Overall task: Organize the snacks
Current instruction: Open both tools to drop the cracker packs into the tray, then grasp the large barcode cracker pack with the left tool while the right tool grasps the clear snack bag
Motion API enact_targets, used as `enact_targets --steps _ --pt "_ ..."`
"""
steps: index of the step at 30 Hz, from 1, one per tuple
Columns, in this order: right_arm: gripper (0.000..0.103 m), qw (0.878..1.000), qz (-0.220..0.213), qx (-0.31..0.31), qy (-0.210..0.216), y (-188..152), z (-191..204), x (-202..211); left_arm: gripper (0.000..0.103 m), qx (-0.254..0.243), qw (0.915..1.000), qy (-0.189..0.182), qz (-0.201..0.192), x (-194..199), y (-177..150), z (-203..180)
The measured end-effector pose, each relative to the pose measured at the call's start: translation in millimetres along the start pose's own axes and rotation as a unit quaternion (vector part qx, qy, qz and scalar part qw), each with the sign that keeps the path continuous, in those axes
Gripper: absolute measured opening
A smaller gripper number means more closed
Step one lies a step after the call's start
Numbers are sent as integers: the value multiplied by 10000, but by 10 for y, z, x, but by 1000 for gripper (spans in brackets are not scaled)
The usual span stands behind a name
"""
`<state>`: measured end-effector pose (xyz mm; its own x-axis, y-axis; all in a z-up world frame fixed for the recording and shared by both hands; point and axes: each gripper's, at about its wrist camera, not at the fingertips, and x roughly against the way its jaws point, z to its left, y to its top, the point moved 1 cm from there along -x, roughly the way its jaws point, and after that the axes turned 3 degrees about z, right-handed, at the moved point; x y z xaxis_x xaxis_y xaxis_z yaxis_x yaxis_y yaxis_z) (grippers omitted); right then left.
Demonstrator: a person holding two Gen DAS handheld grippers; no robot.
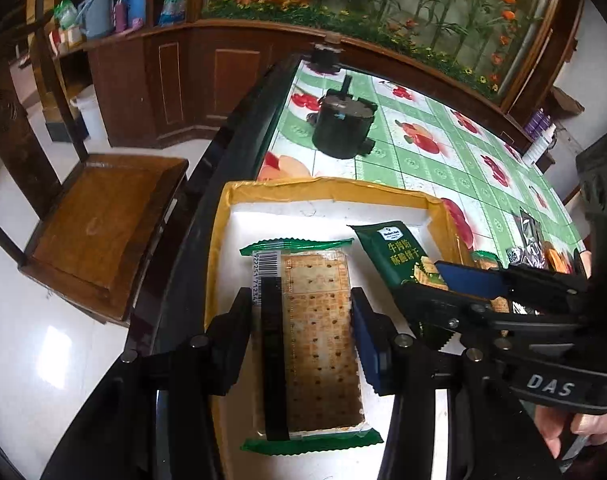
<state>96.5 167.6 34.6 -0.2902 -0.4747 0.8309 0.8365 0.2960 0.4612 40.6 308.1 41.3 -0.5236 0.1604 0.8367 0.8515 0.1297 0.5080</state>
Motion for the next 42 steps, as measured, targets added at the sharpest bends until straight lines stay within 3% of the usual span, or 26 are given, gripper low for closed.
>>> enact_targets --steps 5,9,13,15,17,20,27,32,39,42 --pt "49 10000 18 -20 -47 -1 -10 -23 49 158 9997 -202 27 -26 -15 58" --pt "50 9997 -27 -129 226 -46 -37 109 58 295 9989 -351 -9 73 -62 51" --pt "51 9964 -454 -130 704 -298 -95 591 63 220 9981 -445 -375 375 -171 -109" --pt "58 9940 -708 -118 819 -498 -174 858 69 161 9962 -552 -646 571 -280 -252" --pt "63 9902 -1039 -197 913 -768 -321 1138 76 57 9941 -677 -840 700 -388 -414" --pt "63 9850 -1349 -451 973 -1181 -645 1449 76 -237 9909 -903 -974 810 -589 -788" --pt "63 9635 -1973 -1718 570 -1982 -1772 1964 76 -863 9859 -1323 -558 604 -858 -1669" --pt "63 9493 -2219 -2225 100 -2337 -2318 2095 80 -1272 9849 -1155 -210 328 -902 -2197" --pt "63 9324 -2566 -2510 427 -2567 -2683 2224 86 -1852 9822 -318 63 -143 -778 -2736" --pt "63 9273 -2645 -2632 299 -2607 -2789 2316 86 -2067 9776 -244 322 -381 -773 -2896"
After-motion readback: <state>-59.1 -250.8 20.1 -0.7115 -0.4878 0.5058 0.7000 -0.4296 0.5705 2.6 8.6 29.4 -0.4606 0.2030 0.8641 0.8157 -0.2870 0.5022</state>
